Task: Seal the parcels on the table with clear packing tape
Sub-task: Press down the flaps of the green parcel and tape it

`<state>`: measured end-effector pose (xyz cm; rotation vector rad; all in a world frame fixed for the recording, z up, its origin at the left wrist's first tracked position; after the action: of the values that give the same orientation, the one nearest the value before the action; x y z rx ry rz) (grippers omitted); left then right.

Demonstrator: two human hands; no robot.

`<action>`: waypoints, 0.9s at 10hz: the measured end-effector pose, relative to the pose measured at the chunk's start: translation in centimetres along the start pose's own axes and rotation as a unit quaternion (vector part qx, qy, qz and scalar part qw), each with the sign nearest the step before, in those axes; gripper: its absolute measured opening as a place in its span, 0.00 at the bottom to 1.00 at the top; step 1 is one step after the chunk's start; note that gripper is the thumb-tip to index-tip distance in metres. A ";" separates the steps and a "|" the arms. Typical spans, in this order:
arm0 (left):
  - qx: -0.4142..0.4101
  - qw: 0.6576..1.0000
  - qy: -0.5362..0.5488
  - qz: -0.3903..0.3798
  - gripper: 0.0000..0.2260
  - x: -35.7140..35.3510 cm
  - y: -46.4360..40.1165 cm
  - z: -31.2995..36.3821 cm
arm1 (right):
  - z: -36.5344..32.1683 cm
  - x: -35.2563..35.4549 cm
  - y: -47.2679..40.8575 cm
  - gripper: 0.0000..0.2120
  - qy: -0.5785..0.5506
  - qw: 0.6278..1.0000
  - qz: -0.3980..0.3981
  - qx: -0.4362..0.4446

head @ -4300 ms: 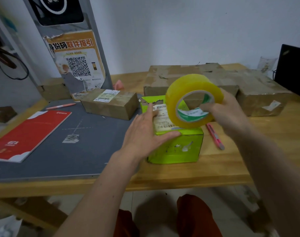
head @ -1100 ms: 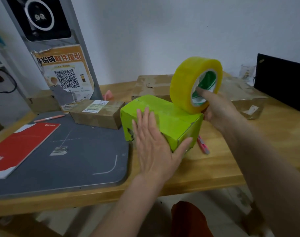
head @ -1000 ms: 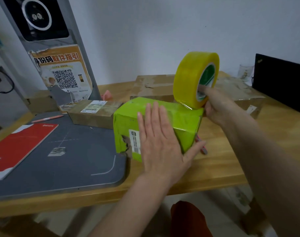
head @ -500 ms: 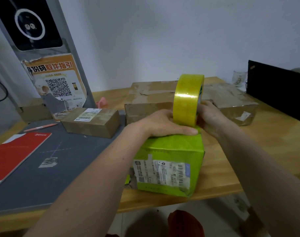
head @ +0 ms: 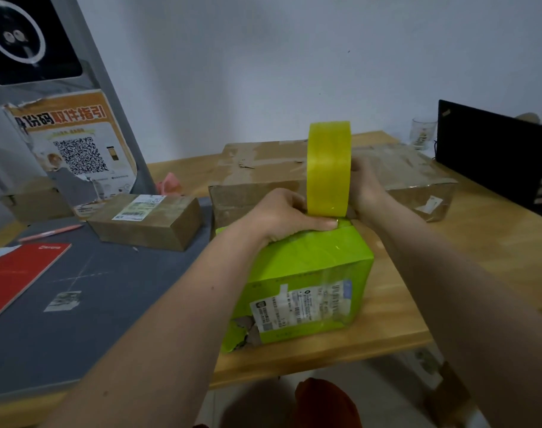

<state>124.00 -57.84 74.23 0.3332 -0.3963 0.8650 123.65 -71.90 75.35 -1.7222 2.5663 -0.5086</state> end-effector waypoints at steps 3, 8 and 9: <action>-0.002 0.999 -0.011 0.042 0.14 -1.1 -0.8 -0.8 | 4.0 0.5 -3.1 0.16 0.028 0.994 0.046 -0.091; 0.017 0.922 0.383 -0.050 0.25 -2.0 -2.2 1.6 | 3.2 -1.0 -2.5 0.29 -0.093 0.990 -0.009 -0.106; 0.035 0.922 0.387 0.009 0.17 -1.1 -2.0 0.8 | 3.3 0.1 -2.3 0.18 -0.099 0.990 0.018 -0.095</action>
<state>124.82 -60.12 74.17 0.0332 0.3691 0.9568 126.34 -73.66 72.85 -1.6783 2.5680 -0.0892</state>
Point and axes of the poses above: each hand's wrist, its own y-axis away from the middle knuckle, its own x-axis out of the back of the hand, z = x × y, the point moved 8 cm from there along -y, towards the middle knuckle, and after that the axes turned 9 degrees about y, right-handed, at the moved point
